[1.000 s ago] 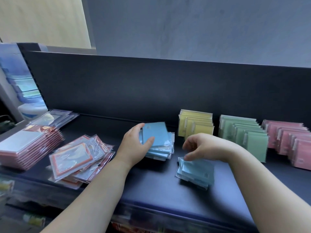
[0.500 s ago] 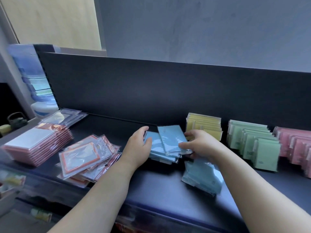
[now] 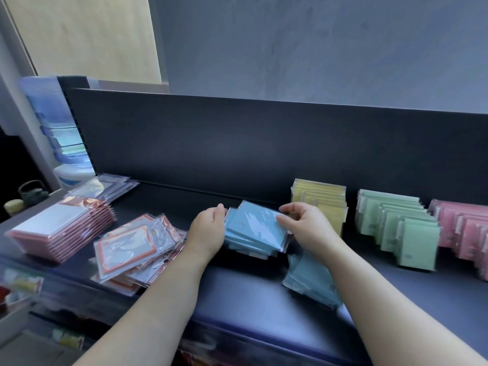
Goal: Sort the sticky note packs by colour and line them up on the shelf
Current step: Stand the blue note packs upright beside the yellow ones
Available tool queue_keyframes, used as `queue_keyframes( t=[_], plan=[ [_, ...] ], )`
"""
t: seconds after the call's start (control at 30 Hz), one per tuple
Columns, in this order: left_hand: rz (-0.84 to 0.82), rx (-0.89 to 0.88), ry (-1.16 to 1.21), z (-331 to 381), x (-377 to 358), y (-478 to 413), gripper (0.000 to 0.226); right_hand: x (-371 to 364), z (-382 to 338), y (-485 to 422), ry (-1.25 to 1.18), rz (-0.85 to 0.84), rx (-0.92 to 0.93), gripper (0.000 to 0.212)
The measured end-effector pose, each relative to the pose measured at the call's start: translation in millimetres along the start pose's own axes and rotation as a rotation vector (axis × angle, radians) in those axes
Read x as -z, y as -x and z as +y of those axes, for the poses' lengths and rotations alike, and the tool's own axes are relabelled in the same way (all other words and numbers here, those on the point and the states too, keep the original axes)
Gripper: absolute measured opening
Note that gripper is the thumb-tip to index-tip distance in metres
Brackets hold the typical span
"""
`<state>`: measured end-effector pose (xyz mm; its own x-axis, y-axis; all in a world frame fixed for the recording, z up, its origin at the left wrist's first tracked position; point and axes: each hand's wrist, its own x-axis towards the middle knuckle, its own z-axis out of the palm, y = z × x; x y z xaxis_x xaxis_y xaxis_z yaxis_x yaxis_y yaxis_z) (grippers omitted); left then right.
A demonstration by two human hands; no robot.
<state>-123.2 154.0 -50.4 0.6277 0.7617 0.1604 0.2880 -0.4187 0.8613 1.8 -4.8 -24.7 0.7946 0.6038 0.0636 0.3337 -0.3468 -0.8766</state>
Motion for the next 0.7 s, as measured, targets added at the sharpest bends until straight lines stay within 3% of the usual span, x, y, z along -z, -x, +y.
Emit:
queue_keyframes(
  t=[0.17,0.27,0.37,0.43,0.5,0.6,0.7],
  plan=[
    [-0.088,-0.047,-0.036,-3,0,3,0.065,0,-5,9,0.124,-0.198,0.019,0.062],
    [-0.117,-0.127,-0.058,-2,1,6,0.052,-3,-3,9,0.211,-0.257,0.046,0.073],
    [-0.127,-0.156,-0.022,1,2,9,0.017,-3,-2,8,0.250,-0.276,0.056,0.082],
    [-0.108,-0.176,0.036,5,4,15,0.031,-2,-3,10,0.270,-0.289,0.055,0.088],
    [-0.106,-0.195,0.096,6,5,17,0.042,-1,-4,12,0.304,-0.277,0.057,0.089],
    [-0.107,-0.242,0.145,5,5,19,0.044,-1,-5,15,0.333,-0.240,0.081,0.072],
    [-0.123,-0.251,0.208,4,5,20,0.047,-4,-5,20,0.335,-0.188,0.128,0.071]
  ],
)
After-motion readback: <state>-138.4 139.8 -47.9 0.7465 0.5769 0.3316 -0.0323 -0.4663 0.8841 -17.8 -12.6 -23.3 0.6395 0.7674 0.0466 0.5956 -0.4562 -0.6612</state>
